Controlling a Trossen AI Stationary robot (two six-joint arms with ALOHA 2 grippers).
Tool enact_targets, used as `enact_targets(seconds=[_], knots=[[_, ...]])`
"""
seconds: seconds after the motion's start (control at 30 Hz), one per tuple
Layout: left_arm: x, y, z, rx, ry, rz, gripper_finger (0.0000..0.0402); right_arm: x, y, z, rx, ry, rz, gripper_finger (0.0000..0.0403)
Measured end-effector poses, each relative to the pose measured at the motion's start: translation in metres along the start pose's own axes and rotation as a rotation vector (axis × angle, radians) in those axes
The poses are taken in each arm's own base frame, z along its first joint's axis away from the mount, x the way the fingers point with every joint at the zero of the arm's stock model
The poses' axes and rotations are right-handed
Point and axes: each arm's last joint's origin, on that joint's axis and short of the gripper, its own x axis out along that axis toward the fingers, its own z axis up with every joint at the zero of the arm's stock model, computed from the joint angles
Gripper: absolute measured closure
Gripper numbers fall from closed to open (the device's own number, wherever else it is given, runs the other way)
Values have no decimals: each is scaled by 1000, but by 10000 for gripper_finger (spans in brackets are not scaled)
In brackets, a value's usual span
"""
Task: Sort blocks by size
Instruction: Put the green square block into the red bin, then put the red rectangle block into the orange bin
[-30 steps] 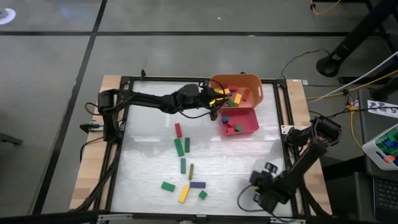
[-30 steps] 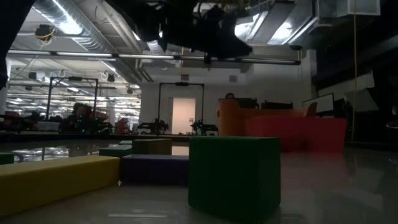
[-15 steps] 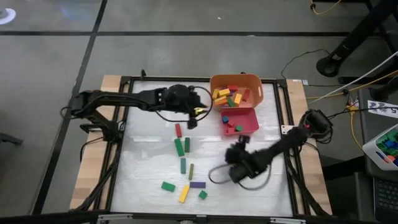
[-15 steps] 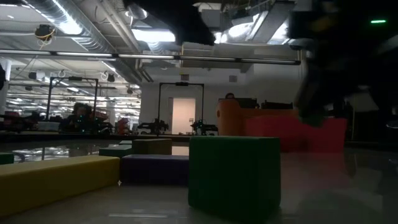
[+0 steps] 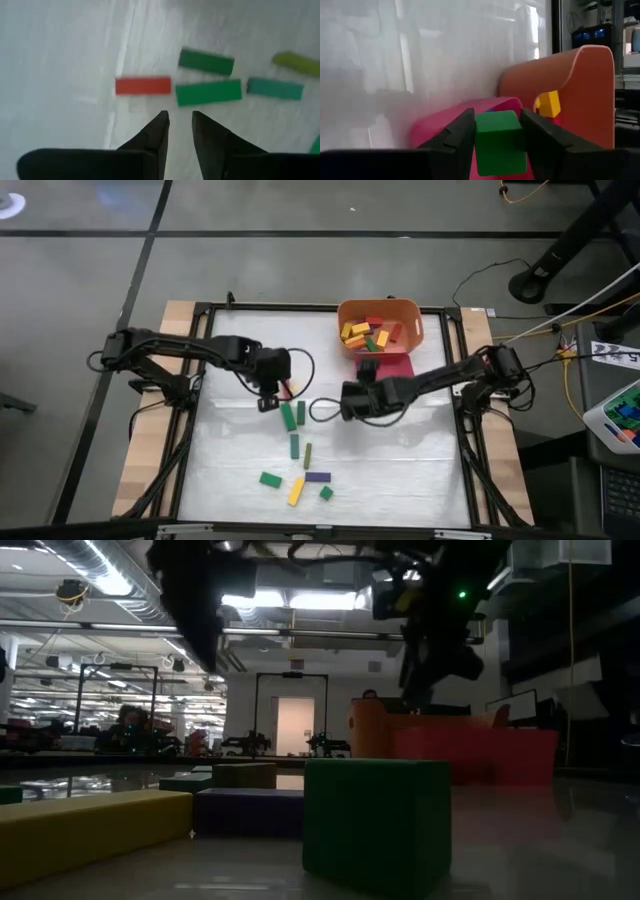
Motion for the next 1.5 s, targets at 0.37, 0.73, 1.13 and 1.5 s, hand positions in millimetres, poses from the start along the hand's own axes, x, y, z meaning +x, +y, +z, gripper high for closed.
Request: enact_targets(seconds=[0.37, 0.73, 1.13, 1.5], knots=[[35, -1, -23, -91, 34, 45, 327, 22, -24, -6, 44, 110, 85, 252], [46, 9, -22, 20, -1, 56, 327, 27, -28, -7, 130, 134, 175, 191], [46, 9, -12, 835, -77, 84, 327, 25, -24, -6, 236, 161, 342, 176], [46, 9, -9, 704, -111, 90, 318, 24, -22, -6, 292, 176, 398, 175]])
